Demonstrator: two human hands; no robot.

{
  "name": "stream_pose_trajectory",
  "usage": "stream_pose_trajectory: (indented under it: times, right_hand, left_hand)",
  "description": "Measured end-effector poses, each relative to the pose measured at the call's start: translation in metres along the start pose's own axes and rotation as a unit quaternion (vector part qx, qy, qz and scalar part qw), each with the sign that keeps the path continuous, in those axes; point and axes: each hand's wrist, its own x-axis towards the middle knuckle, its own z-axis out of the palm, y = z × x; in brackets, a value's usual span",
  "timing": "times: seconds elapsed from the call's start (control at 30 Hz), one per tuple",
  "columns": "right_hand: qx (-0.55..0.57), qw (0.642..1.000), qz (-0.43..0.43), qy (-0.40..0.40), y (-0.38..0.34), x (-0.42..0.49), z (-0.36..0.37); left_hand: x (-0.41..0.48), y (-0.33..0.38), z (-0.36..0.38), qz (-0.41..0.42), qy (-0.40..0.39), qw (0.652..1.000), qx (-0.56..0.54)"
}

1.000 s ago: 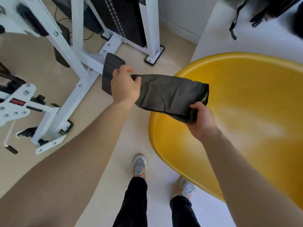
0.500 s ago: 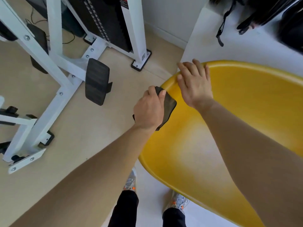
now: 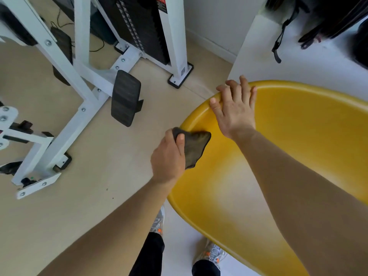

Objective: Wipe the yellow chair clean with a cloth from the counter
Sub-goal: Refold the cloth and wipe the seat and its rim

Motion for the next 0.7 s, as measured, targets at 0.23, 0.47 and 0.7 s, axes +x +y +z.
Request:
stream_pose_trajectory:
  times: [0.23,0.47,0.7]
  right_hand:
    - [-0.026,1.0,0.001,-0.01,-0.001,0.001,-0.002]
    - [-0.017,1.0,0.012,0.013,-0.006,0.0,0.0]
    - [-0.017,0.998,-0.056,0.024,-0.04,-0.043,0.021]
  left_hand:
    - [0.09,0.082,-0.008,0.118,-0.06,0.99,-0.039]
    - [-0.007,-0.009,0.013,-0.039,-0.006,0.995,-0.09]
    - [-0.036,-0.03,0.029,-0.058,0.027,0.992,-0.112]
